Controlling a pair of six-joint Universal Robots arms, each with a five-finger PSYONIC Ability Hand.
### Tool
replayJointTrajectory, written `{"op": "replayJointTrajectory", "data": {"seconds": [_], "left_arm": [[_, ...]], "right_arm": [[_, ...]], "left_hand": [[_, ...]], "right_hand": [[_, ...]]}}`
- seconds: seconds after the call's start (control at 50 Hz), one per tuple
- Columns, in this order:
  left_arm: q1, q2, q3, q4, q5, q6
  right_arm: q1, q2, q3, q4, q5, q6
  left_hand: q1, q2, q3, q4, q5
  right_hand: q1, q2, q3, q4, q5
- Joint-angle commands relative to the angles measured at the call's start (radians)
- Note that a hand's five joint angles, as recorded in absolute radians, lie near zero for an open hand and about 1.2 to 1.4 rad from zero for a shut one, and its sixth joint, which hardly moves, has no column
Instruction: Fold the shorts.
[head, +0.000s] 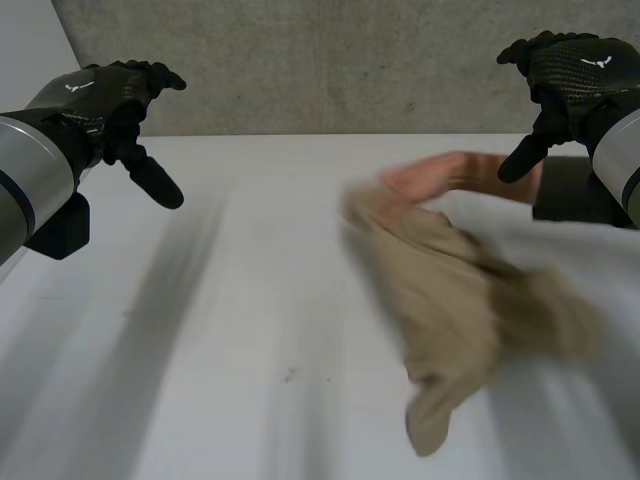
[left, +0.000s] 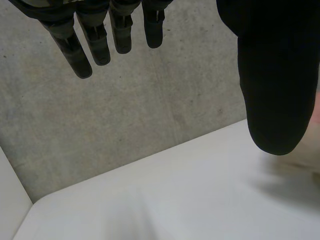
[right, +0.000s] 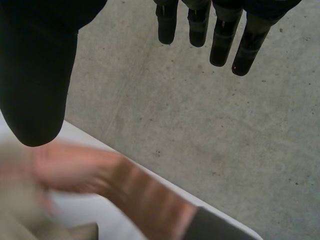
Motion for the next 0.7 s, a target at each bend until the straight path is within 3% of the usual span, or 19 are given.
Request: {"op": "replayJointTrajectory", "data": {"seconds": [0.02, 0.42, 0.7], "left_arm": [[0.003, -0.003, -0.002, 0.004, 0.0, 0.0], [0.034, -0.028, -0.007, 0.065, 0.0, 0.005], [0.049, -0.163, -0.007, 0.116, 0.0, 0.025]], "right_arm": [[0.004, 0.001, 0.003, -0.002, 0.0, 0.0], [0.004, 0.004, 0.03, -0.022, -0.032, -0.055], [0.041, 0.017, 0.047, -0.025, -0.087, -0.135]], "left_hand": [[-0.017, -0.026, -0.039, -0.03, -0.047], [-0.017, -0.026, -0.039, -0.03, -0.047], [0.001, -0.007, -0.021, -0.011, -0.029]], "right_hand": [[0.034, -0.019, -0.042, -0.064, -0.065], [0.034, -0.019, -0.042, -0.064, -0.065], [0.034, -0.019, -0.042, -0.064, -0.065]]}}
